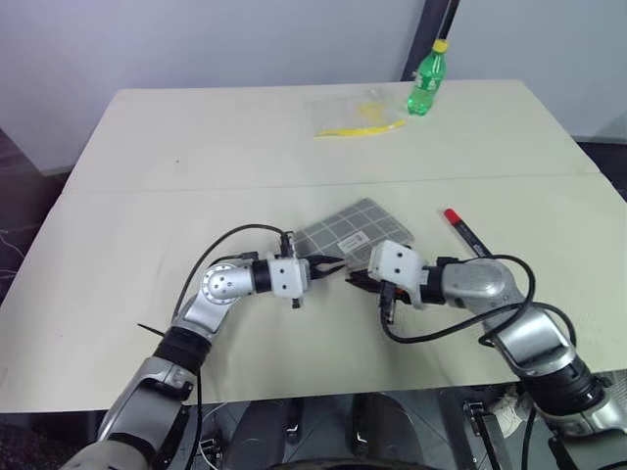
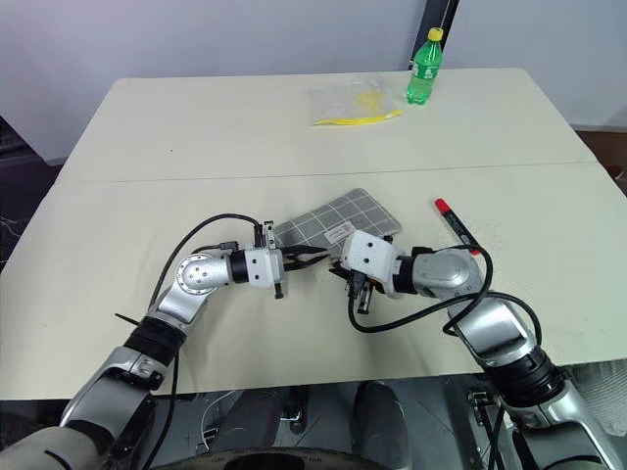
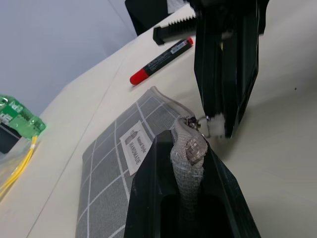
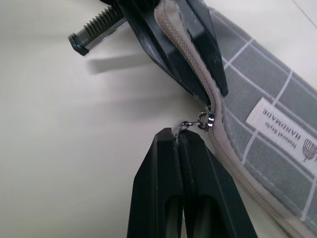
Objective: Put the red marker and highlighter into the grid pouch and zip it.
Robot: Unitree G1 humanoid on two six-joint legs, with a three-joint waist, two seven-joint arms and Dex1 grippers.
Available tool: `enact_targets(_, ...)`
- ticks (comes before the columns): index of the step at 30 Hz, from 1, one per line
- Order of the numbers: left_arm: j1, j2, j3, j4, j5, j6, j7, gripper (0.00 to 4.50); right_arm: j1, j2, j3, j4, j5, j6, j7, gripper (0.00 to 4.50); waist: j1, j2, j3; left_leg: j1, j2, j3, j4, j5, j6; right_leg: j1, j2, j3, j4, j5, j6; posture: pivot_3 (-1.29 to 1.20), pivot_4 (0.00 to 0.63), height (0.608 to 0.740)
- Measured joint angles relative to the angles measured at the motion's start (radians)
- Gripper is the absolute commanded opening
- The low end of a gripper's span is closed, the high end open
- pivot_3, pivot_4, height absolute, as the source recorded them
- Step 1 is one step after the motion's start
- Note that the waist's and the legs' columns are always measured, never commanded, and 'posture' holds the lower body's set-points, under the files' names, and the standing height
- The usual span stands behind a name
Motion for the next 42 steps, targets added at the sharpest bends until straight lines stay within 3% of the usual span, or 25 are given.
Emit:
enact_targets(4,0.0,-0.005,0.0,0.0,0.002,-0.005,0.011,0.0,0.021,0.026,-0.022,-0.031,0.092,0.074,0.019,2.45,0.002,0.0,0.0,-0.001,0.0,0.0,0.0,0.0,0.0,0.0,0.0,0.0,0.0,0.0,0.0,0.0,0.15,0.74)
enact_targets(7,-0.004,0.005,0.001,0.005,0.011,-0.038,0.028,0.0,0.106,-0.016,-0.093,-0.089,0.151,0.091,0.033,4.12,0.007,0.0,0.0,-0.001,0.0,0.0,0.0,-0.001,0.001,0.0,-0.001,0.0,-0.002,0.0,0.0,0.0,0.15,0.74)
enact_targets(8,-0.006,0.01,0.002,0.007,0.016,-0.057,0.036,0.0,0.138,-0.034,-0.124,-0.097,0.158,0.096,0.031,4.43,0.006,-0.001,0.0,-0.001,0.0,0.0,0.001,-0.001,0.001,0.001,-0.001,0.0,-0.002,0.0,0.0,0.0,0.15,0.74)
enact_targets(14,-0.014,0.046,0.001,0.044,0.043,-0.16,0.062,0.0,0.425,-0.079,-0.479,-0.168,0.327,0.183,0.03,4.43,0.01,0.0,0.0,-0.001,0.0,0.0,0.0,-0.001,0.001,0.001,-0.001,0.0,-0.002,0.0,0.0,0.0,0.15,0.74)
enact_targets(19,-0.008,0.058,0.001,0.056,0.041,-0.194,0.066,0.0,0.533,-0.111,-0.741,-0.12,0.344,0.152,0.001,4.43,0.005,-0.001,0.0,0.0,0.0,0.0,0.0,-0.001,0.001,0.002,-0.001,0.0,-0.003,0.0,0.0,0.0,0.15,0.74)
enact_targets(24,-0.005,0.054,0.001,0.062,0.015,-0.197,0.065,0.0,0.602,-0.128,-0.822,0.011,0.312,0.091,0.008,4.43,0.003,-0.001,0.0,-0.001,0.0,0.0,0.0,-0.001,0.001,0.002,-0.001,0.0,-0.003,0.0,0.001,0.0,0.15,0.74)
enact_targets(30,-0.006,0.055,0.001,0.062,0.0,-0.199,0.06,0.0,0.646,-0.158,-0.806,0.191,0.24,0.065,-0.018,4.43,0.002,-0.001,0.0,-0.001,0.0,0.001,0.0,-0.001,0.001,0.002,-0.001,0.0,-0.003,0.0,0.001,0.0,0.15,0.74)
enact_targets(33,-0.008,0.059,0.0,0.064,0.0,-0.202,0.055,0.0,0.629,-0.157,-0.796,0.218,0.252,0.088,-0.024,3.56,0.0,-0.001,0.0,0.0,0.001,0.001,0.0,-0.001,0.001,0.003,-0.001,0.0,-0.003,0.0,0.001,0.0,0.15,0.74)
enact_targets(38,-0.008,0.063,0.0,0.064,0.0,-0.202,0.053,0.0,0.594,-0.155,-0.771,0.217,0.26,0.098,-0.025,0.94,-0.001,-0.002,-0.001,0.001,0.001,0.0,0.0,-0.001,0.001,0.003,-0.001,0.001,-0.003,-0.001,0.001,0.0,0.15,0.74)
enact_targets(42,-0.008,0.061,0.0,0.063,-0.001,-0.198,0.054,0.0,0.53,-0.096,-0.662,0.119,0.302,0.111,-0.028,0.78,-0.002,0.0,-0.001,0.0,0.002,0.001,0.0,-0.001,0.001,0.002,-0.001,0.001,-0.003,-0.001,0.001,0.0,0.15,0.74)
